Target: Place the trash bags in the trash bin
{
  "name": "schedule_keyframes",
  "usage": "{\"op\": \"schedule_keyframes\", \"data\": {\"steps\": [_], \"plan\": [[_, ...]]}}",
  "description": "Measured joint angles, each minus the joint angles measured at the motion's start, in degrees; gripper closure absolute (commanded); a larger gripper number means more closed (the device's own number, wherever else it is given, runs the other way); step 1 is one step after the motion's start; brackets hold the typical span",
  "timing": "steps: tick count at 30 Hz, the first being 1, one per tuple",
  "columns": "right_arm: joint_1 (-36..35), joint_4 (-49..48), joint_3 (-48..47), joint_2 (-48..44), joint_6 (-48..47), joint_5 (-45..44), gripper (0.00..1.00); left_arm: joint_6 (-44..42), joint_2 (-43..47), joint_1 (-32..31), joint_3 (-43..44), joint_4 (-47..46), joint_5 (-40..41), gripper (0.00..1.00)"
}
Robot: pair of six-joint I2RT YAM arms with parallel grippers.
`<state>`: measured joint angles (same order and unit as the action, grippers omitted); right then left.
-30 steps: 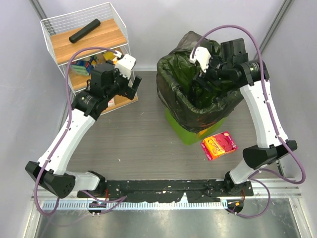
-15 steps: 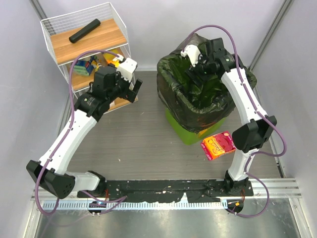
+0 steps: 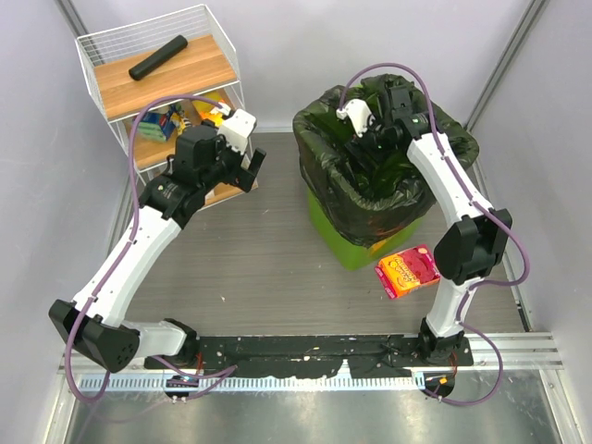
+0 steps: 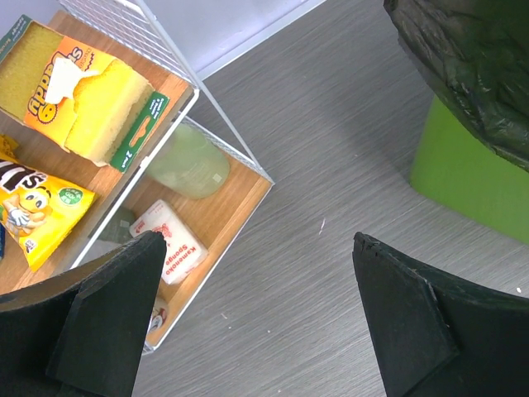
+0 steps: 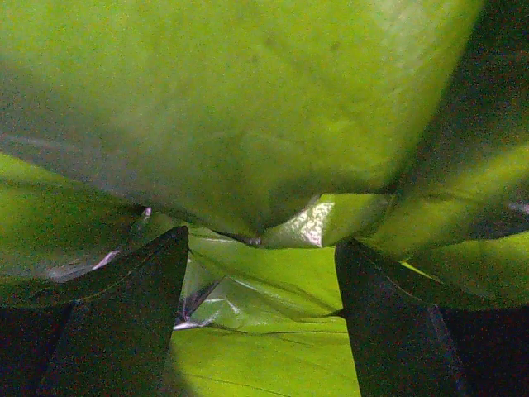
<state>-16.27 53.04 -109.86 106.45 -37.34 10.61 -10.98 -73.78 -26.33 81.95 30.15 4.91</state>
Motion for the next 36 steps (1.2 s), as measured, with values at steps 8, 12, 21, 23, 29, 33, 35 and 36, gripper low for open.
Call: {"op": "schedule_keyframes", "data": {"steps": [8,12,21,23,29,33,35,36], "plan": [[0.0,0.7,-1.5,-2.8,1.1,0.4,0.21,0.0,0.0,0.0,0.0,-0.3,-0.5,0.00],[0.0,1.3,-4.0,-6.8,1.6,0.6,0.20,0.0,-0.2,0.0,1.2,-0.3,-1.4,0.00],[0.0,-0.1,-12.0,-12.4,4.2,0.6,0.22,0.1,-0.6,0.0,2.3,-0.8,-2.1,0.00],[0.0,-1.6,-13.7,-12.1,5.6,0.6,0.23,0.1,-0.6,0.0,2.3,-0.8,-2.1,0.00],[0.3,-5.6,-17.2,-8.8,10.1,0.6,0.23,0.1,-0.6,0.0,2.2,-0.8,-2.1,0.00],[0.5,-7.6,-17.7,-5.7,12.6,0.6,0.24,0.0,-0.6,0.0,2.2,-0.8,-2.1,0.00],[0.6,-8.6,-18.0,-4.1,13.9,0.6,0.25,0.0,-0.6,0.0,2.1,-0.9,-2.1,0.00],[0.7,-9.1,-18.1,-3.4,14.6,0.6,0.25,0.0,-0.6,0.0,2.1,-0.9,-2.1,0.00]]}}
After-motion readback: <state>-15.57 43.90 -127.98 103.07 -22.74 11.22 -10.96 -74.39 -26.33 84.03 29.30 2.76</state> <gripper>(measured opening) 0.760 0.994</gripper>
